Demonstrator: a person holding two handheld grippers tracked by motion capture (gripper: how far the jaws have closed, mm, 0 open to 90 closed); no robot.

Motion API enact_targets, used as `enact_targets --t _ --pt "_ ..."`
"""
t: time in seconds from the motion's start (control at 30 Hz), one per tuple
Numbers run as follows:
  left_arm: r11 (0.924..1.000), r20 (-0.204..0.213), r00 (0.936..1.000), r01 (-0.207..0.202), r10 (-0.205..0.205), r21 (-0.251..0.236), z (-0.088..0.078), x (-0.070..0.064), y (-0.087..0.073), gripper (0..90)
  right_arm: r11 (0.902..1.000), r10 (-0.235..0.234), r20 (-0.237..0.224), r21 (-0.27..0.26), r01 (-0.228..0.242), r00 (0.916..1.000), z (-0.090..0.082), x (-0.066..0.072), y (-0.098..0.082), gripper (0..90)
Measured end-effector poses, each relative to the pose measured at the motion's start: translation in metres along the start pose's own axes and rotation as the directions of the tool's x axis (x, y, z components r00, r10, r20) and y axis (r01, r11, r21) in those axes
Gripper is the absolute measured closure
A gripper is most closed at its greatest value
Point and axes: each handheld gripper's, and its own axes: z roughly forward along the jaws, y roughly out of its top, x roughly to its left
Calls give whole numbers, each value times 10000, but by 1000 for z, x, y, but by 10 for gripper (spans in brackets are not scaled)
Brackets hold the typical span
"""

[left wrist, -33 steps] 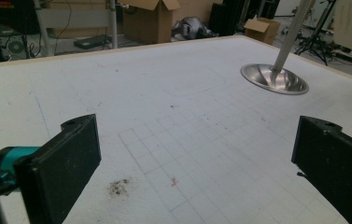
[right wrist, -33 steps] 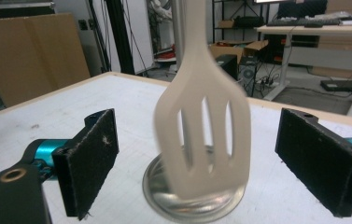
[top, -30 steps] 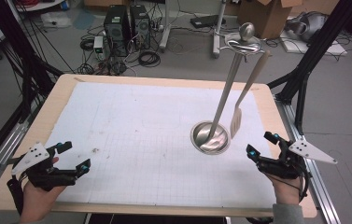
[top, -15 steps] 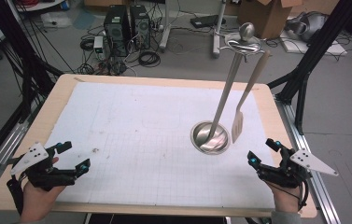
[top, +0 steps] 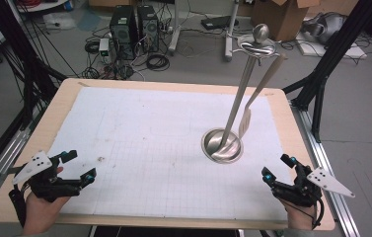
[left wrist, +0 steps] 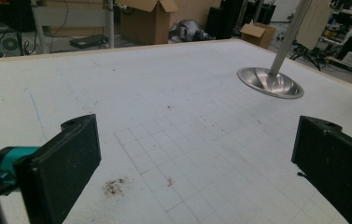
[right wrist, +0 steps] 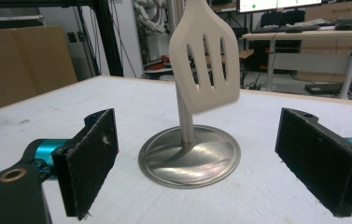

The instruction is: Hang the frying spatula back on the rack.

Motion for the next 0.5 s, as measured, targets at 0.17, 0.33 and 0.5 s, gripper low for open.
enact_targets --t 0.17,0.33,0.5 --pt "10000 -18 10000 -6 6 54 2 1 -2 18 10000 -12 -89 61 12 10000 -2 -3 -5 120" --pt "10000 -114 9999 10 -9 47 1 1 -3 18 9999 135 -157 99 -134 9998 -1 -4 -10 121" --pt "10000 -160 9999 16 -16 19 1 1 -2 18 10000 10 -327 91 -7 9995 0 -2 -9 121"
